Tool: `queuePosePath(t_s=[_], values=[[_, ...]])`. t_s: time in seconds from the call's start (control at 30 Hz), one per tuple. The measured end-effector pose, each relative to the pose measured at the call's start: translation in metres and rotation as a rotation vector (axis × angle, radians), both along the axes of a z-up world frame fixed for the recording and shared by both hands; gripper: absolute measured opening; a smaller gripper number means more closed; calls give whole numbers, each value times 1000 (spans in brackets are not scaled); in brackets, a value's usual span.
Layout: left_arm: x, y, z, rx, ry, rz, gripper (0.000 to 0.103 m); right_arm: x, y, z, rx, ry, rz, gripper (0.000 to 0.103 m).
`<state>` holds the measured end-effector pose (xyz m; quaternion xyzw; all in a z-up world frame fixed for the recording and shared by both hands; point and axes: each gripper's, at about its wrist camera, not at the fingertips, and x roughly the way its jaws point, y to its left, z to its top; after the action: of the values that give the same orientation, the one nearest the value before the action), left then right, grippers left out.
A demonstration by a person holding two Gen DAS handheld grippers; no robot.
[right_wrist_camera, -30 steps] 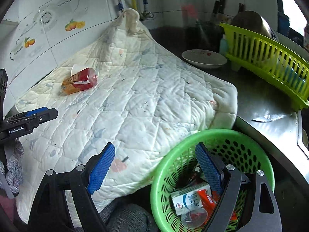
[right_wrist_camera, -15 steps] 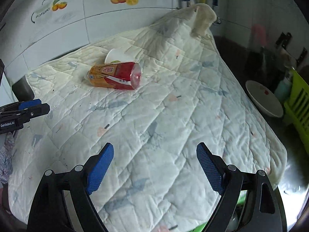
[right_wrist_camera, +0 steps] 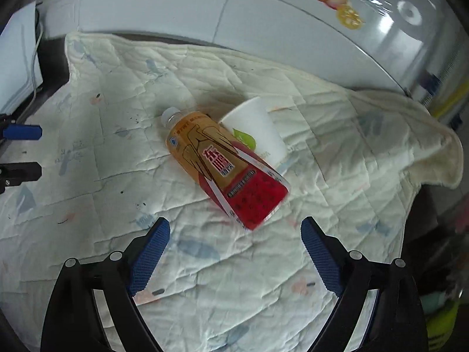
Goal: Collect trash
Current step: 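Grasp the red-and-gold drink bottle with the right tool while the left tool approaches the white paper cup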
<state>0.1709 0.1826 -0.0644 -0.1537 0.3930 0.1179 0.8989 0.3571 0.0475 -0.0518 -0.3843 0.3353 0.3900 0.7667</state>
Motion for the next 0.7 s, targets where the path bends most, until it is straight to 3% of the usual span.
queuePosePath(t_s=[0.4, 0.7], values=[[-1, 24, -14, -21, 26, 45, 70, 23, 59, -39, -285, -106, 230, 88], [-2, 38, -22, -43, 41, 75, 70, 39, 82, -65, -394, -122, 301, 88]])
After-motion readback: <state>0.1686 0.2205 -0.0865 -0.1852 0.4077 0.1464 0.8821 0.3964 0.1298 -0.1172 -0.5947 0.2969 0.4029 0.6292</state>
